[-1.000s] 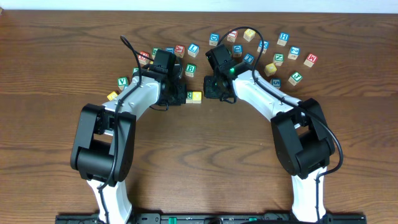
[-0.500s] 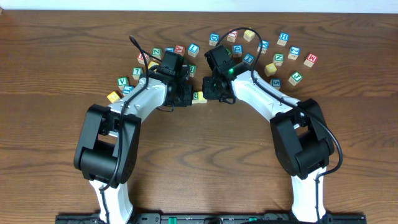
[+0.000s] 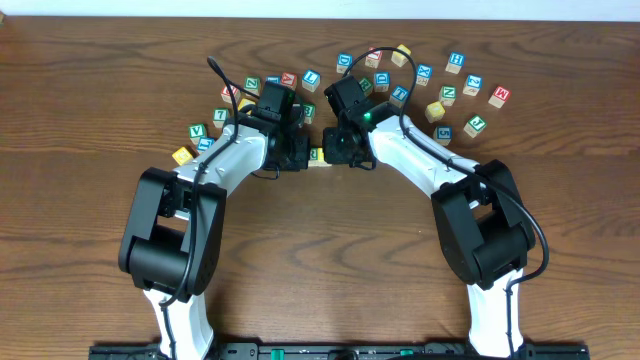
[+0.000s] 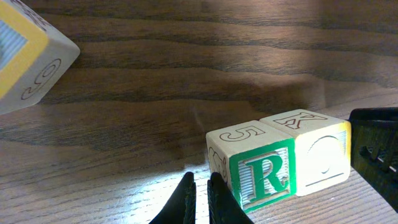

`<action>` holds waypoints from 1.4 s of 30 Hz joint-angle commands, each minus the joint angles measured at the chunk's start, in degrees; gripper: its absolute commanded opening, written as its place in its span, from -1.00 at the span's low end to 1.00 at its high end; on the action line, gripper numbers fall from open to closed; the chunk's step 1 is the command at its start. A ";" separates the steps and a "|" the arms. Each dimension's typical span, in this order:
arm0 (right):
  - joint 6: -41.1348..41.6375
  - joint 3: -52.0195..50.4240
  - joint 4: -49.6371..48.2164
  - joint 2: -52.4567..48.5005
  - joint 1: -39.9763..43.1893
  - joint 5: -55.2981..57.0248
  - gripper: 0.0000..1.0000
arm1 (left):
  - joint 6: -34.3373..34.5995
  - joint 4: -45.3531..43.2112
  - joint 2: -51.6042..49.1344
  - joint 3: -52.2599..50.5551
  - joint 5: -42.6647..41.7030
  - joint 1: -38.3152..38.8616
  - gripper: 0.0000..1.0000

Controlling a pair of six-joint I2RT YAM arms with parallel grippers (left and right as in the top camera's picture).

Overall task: Spell out ROBOT
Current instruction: 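Lift both grippers away from the aligned R and O blocks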

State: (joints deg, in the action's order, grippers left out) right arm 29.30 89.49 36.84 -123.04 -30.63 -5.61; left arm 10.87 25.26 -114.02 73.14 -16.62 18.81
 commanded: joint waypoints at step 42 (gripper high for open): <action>0.90 -0.37 1.53 1.27 4.46 -1.05 -0.71 | -0.52 1.40 0.90 1.01 2.54 -4.63 -0.84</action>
State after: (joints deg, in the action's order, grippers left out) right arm 29.65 89.49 38.30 -123.02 -27.07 -6.20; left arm 10.87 25.76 -114.02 73.14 -14.90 16.05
